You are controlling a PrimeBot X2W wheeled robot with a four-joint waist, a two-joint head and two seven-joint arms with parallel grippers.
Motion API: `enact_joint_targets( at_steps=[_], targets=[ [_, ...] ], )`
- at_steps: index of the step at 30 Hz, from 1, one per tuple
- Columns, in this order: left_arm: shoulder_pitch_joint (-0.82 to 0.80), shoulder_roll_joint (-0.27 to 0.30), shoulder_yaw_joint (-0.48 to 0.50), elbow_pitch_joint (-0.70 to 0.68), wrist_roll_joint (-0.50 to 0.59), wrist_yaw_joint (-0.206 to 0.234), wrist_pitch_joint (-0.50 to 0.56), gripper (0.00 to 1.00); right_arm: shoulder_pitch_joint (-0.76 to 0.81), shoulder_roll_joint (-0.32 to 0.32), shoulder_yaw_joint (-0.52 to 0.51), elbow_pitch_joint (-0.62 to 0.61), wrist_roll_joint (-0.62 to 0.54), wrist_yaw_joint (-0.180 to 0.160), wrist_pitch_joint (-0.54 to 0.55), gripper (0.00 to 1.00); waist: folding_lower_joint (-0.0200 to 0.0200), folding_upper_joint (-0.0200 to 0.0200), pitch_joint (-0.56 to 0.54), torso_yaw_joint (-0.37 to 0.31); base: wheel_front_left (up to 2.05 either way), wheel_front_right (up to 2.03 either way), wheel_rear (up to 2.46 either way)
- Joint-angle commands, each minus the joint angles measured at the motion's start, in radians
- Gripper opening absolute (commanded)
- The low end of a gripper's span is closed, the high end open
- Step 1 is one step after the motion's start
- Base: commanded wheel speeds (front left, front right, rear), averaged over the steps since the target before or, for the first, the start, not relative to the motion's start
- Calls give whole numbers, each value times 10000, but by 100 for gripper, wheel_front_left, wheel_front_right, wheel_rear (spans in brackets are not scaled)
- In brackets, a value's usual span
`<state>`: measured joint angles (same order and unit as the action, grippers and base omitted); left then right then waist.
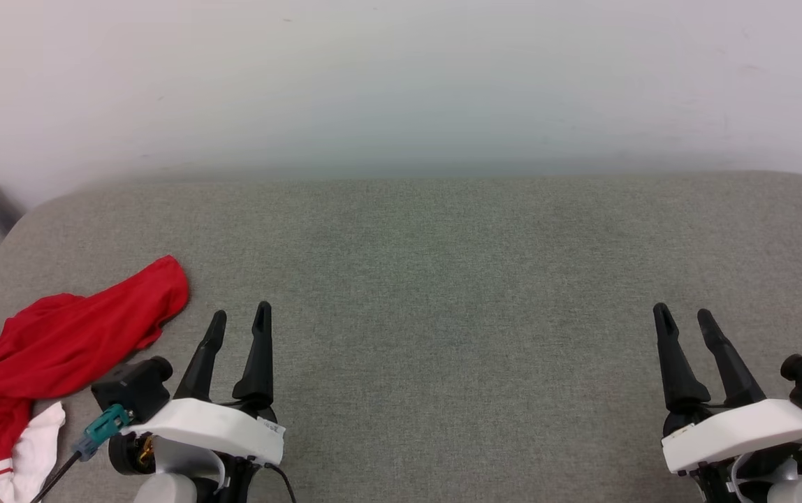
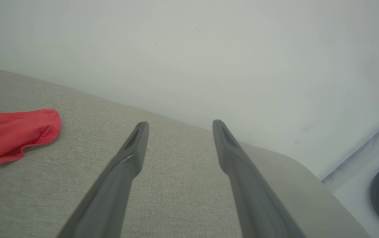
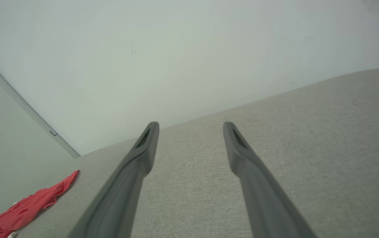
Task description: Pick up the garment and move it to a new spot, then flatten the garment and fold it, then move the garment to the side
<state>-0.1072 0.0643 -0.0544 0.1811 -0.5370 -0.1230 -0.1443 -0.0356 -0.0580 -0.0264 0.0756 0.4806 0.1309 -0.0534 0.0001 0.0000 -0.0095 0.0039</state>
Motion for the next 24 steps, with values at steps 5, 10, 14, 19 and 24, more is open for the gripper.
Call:
enact_joint_targets(
  at_steps=[5, 10, 14, 19, 24],
  targets=[
    [-231, 134, -143, -68, 911, 125, -200, 100, 69, 41, -74, -305, -821, -2, 95, 100, 0, 0, -26, 30, 0, 0, 0],
    [-231, 209, -262, -13, 1547, 215, -316, 100, 112, 60, -195, -429, -1453, -2, 222, 100, 0, 0, -47, 41, 0, 0, 0],
    [-235, 274, -345, 42, 1963, 272, -408, 100, 189, 68, -232, -528, -1998, -2, 260, 100, 0, 0, -48, 52, 0, 0, 0],
    [-255, 337, -440, 147, 2445, 353, -527, 100, 250, 75, -272, -617, -2532, -2, 280, 100, 0, 0, -62, 64, 0, 0, 0],
    [-287, 385, -507, 285, 2868, 398, -642, 100, 313, 80, -313, -624, -2844, -2, 292, 100, 0, 0, -91, 83, 0, 0, 0]
  ],
)
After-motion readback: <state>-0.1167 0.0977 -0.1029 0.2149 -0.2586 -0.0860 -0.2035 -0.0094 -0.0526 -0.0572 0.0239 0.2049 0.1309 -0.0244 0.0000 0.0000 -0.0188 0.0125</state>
